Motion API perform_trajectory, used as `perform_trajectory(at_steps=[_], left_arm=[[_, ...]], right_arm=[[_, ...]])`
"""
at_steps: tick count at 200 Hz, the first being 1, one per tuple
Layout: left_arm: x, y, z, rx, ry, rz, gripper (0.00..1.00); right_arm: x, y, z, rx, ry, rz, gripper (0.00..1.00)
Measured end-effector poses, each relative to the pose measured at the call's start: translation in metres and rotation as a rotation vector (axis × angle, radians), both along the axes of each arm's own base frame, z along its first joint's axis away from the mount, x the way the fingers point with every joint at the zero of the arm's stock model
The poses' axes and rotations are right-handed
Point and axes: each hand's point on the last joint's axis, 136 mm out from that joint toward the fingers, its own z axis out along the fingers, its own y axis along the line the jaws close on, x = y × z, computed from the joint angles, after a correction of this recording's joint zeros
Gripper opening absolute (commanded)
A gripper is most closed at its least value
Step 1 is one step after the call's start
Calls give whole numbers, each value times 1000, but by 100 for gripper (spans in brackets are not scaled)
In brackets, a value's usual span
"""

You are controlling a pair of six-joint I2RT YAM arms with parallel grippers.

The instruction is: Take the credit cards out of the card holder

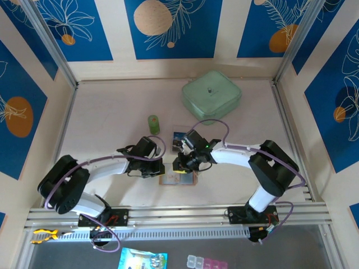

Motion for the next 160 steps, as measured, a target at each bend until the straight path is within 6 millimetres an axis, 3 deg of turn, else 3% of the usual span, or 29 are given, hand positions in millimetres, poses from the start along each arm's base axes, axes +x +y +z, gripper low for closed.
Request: perform_trajectory(at_steps=[80, 160], left_arm=[[-3, -17, 4, -18, -14, -48, 2], [-5, -18, -6, 4, 11, -53, 0]], right_arm=[[-1, -14, -7, -59, 5, -19, 22], [-6, -22, -23, -107, 30, -18, 22]])
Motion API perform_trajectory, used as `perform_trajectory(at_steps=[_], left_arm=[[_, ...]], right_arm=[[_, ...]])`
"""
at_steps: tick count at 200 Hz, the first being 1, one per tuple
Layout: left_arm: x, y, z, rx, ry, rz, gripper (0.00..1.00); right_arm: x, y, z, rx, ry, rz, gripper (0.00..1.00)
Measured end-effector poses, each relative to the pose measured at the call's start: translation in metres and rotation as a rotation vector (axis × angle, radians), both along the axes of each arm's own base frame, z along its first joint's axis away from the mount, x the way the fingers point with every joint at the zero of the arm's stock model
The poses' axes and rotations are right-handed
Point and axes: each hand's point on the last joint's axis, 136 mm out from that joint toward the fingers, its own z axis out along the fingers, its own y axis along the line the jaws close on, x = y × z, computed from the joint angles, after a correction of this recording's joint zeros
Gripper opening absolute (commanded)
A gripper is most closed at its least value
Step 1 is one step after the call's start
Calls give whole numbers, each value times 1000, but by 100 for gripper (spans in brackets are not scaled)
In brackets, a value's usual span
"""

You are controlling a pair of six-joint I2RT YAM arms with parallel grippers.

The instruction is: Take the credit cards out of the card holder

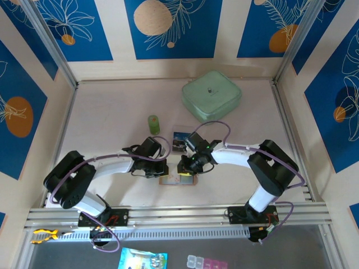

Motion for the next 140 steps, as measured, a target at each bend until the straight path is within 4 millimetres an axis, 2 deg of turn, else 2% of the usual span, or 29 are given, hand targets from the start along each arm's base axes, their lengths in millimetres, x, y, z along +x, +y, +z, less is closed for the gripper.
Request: perform_trajectory(at_steps=[39, 88, 140], left_arm=[[0, 0, 0, 0, 0, 0, 0], [0, 0, 0, 1, 0, 0, 0], [0, 0, 0, 1, 1, 1, 0]], right_arm=[[-1, 1, -6, 13, 12, 1, 22], [-2, 9, -4, 82, 24, -5, 20], [-2, 12, -3, 116, 37, -23, 13]])
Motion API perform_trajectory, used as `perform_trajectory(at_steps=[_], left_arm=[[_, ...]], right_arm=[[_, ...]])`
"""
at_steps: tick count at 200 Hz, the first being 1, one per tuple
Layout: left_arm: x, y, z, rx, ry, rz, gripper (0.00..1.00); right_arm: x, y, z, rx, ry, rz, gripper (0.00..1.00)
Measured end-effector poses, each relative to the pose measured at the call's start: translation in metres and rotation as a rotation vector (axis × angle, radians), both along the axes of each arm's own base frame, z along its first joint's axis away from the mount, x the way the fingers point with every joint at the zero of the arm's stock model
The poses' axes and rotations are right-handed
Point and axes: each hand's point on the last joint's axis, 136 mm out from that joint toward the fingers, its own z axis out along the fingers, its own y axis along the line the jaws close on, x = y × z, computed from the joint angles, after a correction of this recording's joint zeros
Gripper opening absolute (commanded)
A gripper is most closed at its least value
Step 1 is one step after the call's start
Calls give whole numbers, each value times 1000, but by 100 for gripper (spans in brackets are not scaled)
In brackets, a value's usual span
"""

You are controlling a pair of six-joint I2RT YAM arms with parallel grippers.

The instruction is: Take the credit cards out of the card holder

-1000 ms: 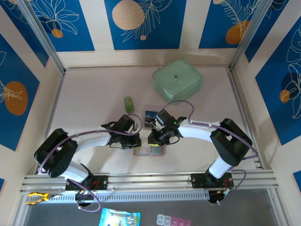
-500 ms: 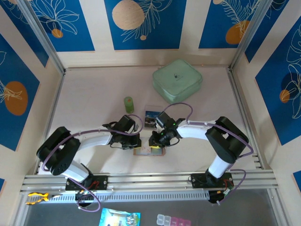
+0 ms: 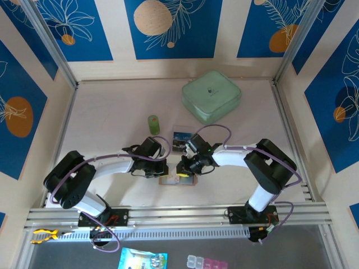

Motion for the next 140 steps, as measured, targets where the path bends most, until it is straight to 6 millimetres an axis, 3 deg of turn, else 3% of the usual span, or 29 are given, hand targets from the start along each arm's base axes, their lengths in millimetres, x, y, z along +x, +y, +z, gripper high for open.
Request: perform_trajectory(at_steps=[62, 140], left_arm=[[-1, 2, 0, 0, -7, 3, 0], [-6, 7, 0, -17, -15, 23, 1]], right_arm=[[1, -2, 10, 15, -27, -1, 10], [-5, -30, 21, -67, -68, 3, 9]])
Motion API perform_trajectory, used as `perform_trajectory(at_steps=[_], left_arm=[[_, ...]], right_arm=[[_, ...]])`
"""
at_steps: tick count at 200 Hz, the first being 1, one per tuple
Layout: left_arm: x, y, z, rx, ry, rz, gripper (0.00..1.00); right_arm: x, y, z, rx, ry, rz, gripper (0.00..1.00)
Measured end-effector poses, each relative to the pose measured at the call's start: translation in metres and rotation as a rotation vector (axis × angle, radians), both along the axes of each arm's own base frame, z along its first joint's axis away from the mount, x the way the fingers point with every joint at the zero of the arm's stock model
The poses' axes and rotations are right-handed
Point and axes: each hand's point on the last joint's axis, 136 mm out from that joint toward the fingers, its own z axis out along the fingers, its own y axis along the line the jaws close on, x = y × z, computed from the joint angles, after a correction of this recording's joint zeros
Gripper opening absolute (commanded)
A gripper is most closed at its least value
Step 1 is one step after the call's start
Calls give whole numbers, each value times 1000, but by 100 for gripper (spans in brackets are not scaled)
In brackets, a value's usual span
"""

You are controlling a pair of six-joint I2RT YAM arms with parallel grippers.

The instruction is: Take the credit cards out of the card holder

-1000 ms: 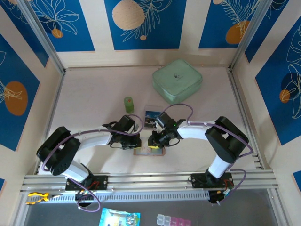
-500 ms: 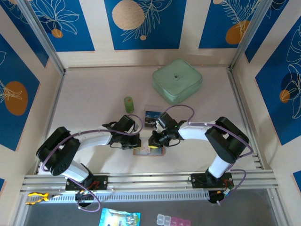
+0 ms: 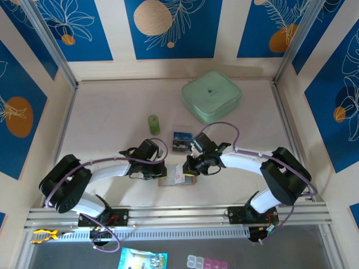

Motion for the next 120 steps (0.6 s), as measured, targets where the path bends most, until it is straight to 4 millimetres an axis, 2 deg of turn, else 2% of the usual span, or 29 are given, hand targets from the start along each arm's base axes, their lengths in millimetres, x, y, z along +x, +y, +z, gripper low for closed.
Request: perform_trajectory(at_steps=[85, 120], left_arm=[[0, 4, 1, 13, -5, 11, 4], [1, 7, 3, 33, -13, 20, 4]], right_arm=[[1, -3, 10, -32, -11, 34, 7], [7, -4, 20, -55, -50, 59, 2]])
